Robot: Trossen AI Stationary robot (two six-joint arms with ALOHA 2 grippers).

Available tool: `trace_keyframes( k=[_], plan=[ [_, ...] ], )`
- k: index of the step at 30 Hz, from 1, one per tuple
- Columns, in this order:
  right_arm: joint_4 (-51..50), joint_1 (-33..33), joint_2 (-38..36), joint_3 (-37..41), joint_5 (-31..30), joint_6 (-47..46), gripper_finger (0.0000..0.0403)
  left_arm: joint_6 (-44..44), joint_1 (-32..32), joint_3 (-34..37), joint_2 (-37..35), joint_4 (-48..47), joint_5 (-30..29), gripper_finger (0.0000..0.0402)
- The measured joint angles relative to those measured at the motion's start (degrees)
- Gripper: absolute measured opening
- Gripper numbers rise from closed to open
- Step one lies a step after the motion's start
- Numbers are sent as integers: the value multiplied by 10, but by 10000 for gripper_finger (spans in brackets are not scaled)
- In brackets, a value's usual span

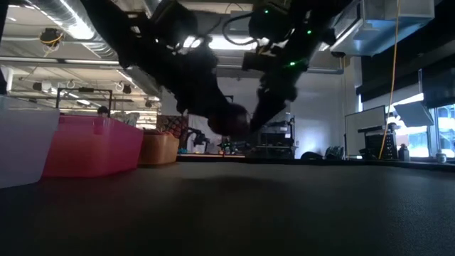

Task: Sort produce into baskets
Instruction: Put the top red apple into the orange bin

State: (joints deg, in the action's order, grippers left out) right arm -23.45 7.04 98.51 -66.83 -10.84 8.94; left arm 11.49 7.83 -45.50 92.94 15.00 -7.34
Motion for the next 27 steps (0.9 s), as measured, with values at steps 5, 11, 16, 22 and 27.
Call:
trace_keyframes(
  k=[5,11,16,22,27],
  plan=[
    [-66,1,-41,2,14,-25,163,-36,-26,0,-40,5,-14,230],
    [-42,1,-75,15,60,-47,202,-84,-59,-1,-95,11,-30,227],
    [53,1,-76,47,52,-41,279,-112,-85,-1,-131,7,-52,229],
    [222,2,-75,116,148,-15,334,-143,-102,10,-142,36,-71,226],
    [270,1,-82,138,211,-14,339,-145,-99,59,-142,126,-71,226]
  ],
)
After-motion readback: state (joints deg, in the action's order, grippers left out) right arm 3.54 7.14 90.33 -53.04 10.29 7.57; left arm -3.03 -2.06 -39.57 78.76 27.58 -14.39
